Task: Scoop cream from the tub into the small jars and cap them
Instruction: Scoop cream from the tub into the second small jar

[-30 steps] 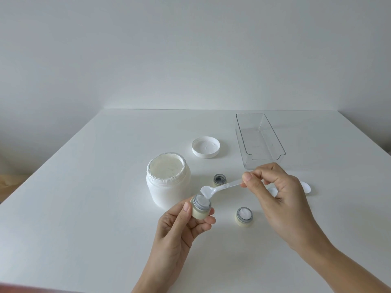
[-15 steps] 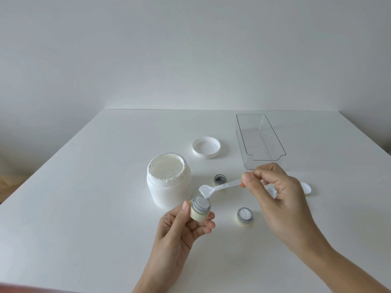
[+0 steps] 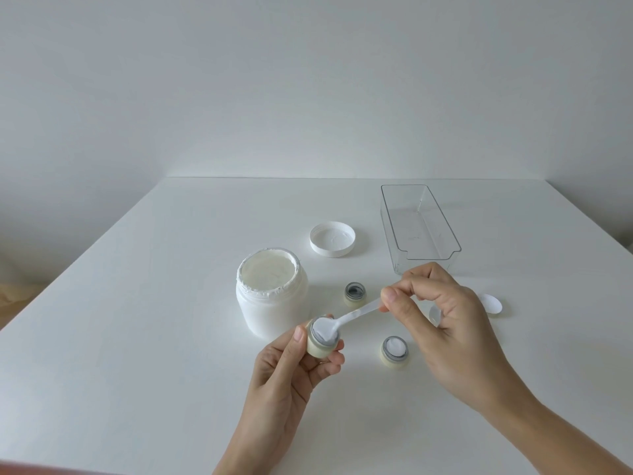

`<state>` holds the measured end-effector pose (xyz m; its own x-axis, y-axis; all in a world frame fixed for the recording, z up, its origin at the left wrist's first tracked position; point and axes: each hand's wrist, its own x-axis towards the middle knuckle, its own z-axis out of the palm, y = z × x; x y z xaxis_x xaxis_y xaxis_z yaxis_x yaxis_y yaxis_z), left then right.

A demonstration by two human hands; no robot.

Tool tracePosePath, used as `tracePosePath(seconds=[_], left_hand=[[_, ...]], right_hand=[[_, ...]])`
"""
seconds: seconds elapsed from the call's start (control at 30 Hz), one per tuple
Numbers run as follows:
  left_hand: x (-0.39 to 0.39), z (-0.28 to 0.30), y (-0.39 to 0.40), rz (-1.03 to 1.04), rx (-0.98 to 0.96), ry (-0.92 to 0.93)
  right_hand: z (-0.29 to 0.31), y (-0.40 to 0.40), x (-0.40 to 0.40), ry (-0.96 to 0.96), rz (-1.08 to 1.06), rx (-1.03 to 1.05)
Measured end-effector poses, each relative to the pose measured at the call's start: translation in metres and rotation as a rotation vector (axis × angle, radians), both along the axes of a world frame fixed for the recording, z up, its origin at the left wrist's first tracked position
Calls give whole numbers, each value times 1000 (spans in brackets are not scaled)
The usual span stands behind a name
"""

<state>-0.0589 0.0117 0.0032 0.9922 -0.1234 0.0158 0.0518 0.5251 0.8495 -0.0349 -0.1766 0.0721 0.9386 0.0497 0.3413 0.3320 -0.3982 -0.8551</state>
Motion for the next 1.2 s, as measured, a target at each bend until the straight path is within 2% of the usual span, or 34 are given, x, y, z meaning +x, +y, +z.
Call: tracePosePath(seconds=[0.57, 0.8, 1.2], left_hand=[[1, -2, 1, 42, 22, -10], [1, -4, 1, 72, -15, 20], [2, -1, -1, 50, -46, 51]], right_hand=[[-10, -16, 8, 57, -125, -17], [-5, -13, -1, 7, 9, -6], [-6, -14, 7, -28, 20, -70]])
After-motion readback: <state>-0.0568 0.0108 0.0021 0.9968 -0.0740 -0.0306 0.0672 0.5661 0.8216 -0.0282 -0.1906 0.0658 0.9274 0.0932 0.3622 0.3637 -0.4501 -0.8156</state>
